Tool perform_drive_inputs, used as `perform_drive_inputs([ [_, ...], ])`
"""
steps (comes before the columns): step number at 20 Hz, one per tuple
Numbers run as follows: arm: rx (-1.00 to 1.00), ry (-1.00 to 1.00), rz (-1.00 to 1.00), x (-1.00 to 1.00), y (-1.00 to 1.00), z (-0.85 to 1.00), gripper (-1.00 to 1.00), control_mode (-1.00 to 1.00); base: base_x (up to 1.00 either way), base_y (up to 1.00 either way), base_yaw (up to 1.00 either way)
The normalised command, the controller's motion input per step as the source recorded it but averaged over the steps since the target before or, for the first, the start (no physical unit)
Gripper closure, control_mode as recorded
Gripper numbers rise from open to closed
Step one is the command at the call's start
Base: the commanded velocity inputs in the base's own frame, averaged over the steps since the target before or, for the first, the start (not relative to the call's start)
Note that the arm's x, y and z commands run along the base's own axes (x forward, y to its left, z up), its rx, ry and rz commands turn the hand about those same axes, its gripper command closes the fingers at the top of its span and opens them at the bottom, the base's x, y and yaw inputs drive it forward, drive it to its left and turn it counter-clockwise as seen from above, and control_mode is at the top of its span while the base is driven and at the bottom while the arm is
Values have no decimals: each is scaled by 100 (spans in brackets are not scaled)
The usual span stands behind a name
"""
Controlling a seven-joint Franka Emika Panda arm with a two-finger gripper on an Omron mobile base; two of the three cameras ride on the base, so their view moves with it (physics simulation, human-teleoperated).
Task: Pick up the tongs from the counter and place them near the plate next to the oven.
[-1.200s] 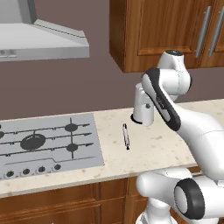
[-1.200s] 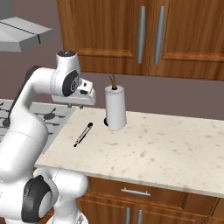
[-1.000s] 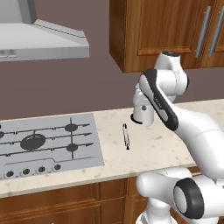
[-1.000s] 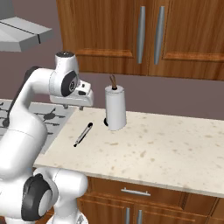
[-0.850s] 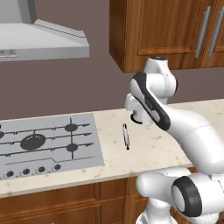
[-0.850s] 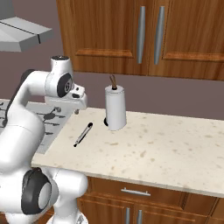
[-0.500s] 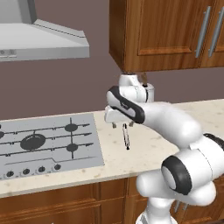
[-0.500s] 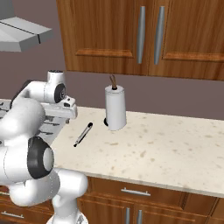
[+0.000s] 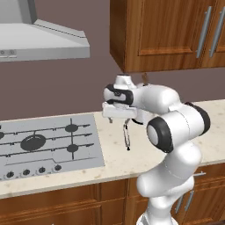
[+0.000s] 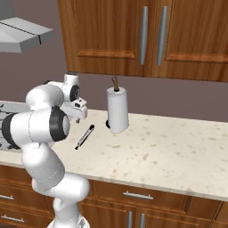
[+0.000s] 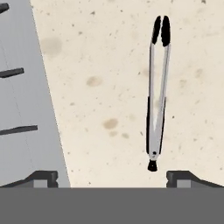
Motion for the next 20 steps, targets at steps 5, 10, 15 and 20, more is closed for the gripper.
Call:
perform_drive_inputs([
  [5,0,3,-15,45,-29,-20,-100,-100,0,0,0],
  [10,0,-1,0,-6,-37,-43,-100,-100,0,0,0],
  [15,0,-10,0,-18,-24,-43,-100,-100,0,0,0],
  [20,0,-19,0,-13,-9,-41,-100,-100,0,0,0],
])
